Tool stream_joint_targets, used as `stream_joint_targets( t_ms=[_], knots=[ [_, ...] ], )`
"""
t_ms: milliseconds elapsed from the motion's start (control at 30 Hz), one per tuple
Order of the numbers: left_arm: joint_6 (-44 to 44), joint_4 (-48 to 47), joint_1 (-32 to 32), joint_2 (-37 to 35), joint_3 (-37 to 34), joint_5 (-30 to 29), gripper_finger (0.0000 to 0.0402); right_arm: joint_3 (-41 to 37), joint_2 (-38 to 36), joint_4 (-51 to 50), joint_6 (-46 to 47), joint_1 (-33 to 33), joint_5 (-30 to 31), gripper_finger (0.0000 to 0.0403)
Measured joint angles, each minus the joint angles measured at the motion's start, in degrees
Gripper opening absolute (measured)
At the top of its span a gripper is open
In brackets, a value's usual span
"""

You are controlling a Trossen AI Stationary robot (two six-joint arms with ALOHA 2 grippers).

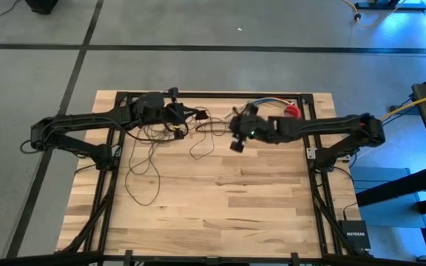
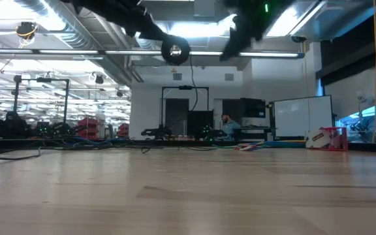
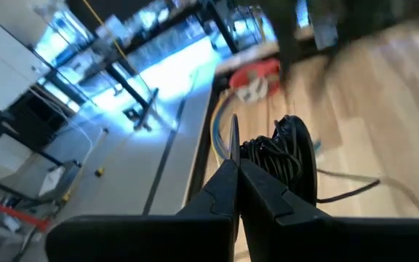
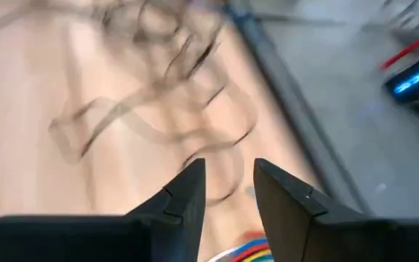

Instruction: Coiling cords

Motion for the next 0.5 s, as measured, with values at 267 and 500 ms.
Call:
stream_joint_targets(
  t_ms=[267,500],
  knots=[
    [-5.1,16.2,0.2,2.6,-4.7,0.2,0.0,-23.4,2.3,41.5,2.2,3.9,5.3,0.0122],
    [-15.6,39.1,6.3,4.9,-14.6,6.6,0.0,-35.1,2.7,64.4,1.6,4.2,6.3,0.0122]
  ],
)
